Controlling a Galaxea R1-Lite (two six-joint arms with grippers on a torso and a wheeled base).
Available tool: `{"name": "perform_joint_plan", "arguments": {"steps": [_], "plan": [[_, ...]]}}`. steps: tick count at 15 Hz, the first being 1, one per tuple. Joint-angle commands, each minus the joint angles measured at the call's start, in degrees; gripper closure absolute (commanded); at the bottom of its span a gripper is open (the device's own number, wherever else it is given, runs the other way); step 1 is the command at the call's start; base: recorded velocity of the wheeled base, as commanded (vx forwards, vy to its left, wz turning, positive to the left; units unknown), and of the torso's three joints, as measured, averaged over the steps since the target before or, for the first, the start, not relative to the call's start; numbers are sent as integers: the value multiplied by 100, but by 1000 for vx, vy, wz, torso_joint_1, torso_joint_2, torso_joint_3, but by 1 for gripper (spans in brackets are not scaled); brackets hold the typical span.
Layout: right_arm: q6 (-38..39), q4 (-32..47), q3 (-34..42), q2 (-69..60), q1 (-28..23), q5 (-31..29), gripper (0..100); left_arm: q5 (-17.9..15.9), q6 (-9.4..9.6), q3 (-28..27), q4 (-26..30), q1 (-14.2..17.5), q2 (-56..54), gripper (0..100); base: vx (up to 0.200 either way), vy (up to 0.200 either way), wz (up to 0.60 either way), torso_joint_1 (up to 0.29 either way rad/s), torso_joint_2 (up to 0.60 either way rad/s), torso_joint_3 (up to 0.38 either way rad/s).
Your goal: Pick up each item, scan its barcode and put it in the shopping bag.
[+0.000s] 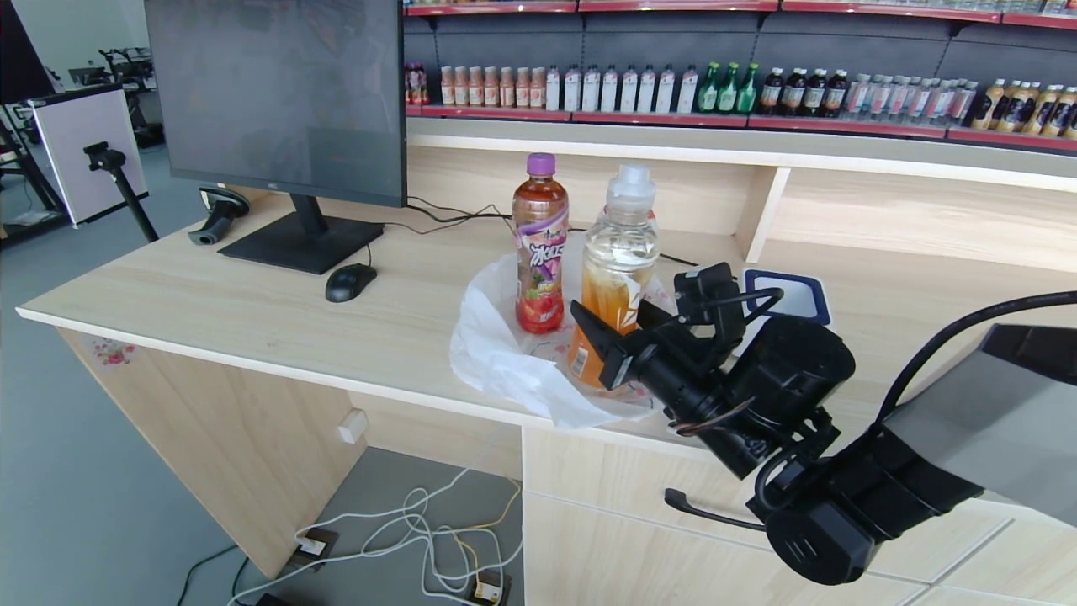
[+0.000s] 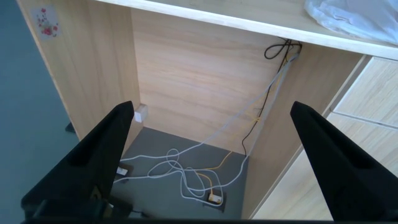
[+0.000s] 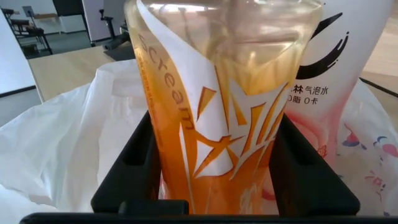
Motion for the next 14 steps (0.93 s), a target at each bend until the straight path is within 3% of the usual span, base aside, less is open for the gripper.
{"name": "perform_joint_plan", "arguments": {"steps": [1,4,5,14], "plan": [[39,-3,80,15,11,5,100,2,-4,0,-2,1,0,0,0,0,0,0,0,0],[39,-3,159,24,20,5,100,2,-4,0,-2,1,9,0,0,0,0,0,0,0],[39,-3,159,24,20,-4,0,2,-4,0,-2,1,0,0,0,0,0,0,0,0],[39,-3,458,-503,82,-4,0,2,-4,0,-2,1,0,0,0,0,0,0,0,0]]}}
